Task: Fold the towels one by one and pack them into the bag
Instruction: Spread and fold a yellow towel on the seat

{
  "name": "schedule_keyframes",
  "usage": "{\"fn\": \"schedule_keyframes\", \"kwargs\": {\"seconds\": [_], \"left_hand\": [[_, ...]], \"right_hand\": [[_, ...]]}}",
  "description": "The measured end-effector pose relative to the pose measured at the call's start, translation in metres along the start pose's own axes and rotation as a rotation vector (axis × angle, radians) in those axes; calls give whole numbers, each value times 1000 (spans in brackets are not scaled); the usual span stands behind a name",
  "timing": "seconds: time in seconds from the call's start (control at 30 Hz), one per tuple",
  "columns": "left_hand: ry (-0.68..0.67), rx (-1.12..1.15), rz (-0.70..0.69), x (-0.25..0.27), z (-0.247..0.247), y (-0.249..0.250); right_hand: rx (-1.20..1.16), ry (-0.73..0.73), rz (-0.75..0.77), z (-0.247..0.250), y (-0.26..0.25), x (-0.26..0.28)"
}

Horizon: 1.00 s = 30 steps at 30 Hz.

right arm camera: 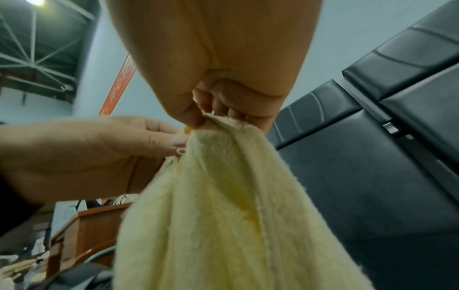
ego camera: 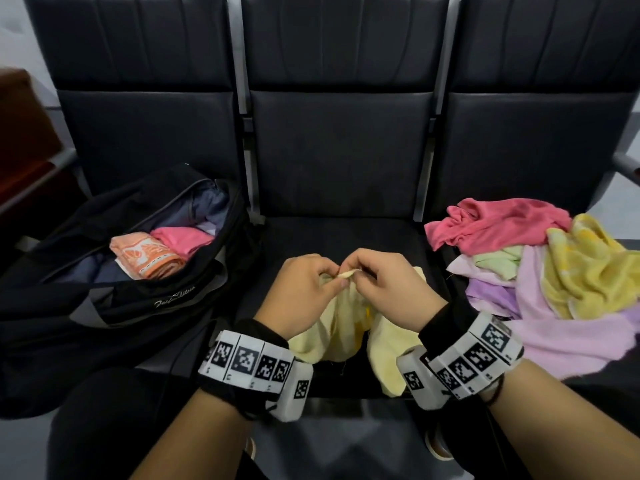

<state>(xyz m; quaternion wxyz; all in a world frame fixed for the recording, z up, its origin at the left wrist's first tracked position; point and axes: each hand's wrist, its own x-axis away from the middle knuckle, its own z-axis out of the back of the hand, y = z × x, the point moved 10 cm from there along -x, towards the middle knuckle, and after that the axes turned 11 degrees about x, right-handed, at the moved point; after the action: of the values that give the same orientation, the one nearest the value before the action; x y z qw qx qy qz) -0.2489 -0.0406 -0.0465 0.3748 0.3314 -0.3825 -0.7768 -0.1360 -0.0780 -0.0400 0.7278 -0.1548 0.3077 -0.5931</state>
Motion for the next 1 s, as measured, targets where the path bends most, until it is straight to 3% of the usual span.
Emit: {"fn": "schedule_keyframes", "kwargs": {"seconds": [0.1,0.23,0.4,0.57,0.8,0.87,1.0], "left_hand": [[5,-71,11,-2,-6,1],[64,-33,7,0,0,2],[307,76,30,1,53,-8],[566,167,162,15,114,-47],[857,230,141,32,166,-59],[895,237,146,33,172,-58],[842,266,111,17,158,-34]], "right_hand": [[111,26,0,0,3,6],[370,-3,-131,-2,35,14],[541,-28,-344,25,88,28],[402,190,-343,68,109,39],[248,313,-340,78,118,46],[113,337,-374,78,122,47],[-323,341,-372,73,101,35]]}}
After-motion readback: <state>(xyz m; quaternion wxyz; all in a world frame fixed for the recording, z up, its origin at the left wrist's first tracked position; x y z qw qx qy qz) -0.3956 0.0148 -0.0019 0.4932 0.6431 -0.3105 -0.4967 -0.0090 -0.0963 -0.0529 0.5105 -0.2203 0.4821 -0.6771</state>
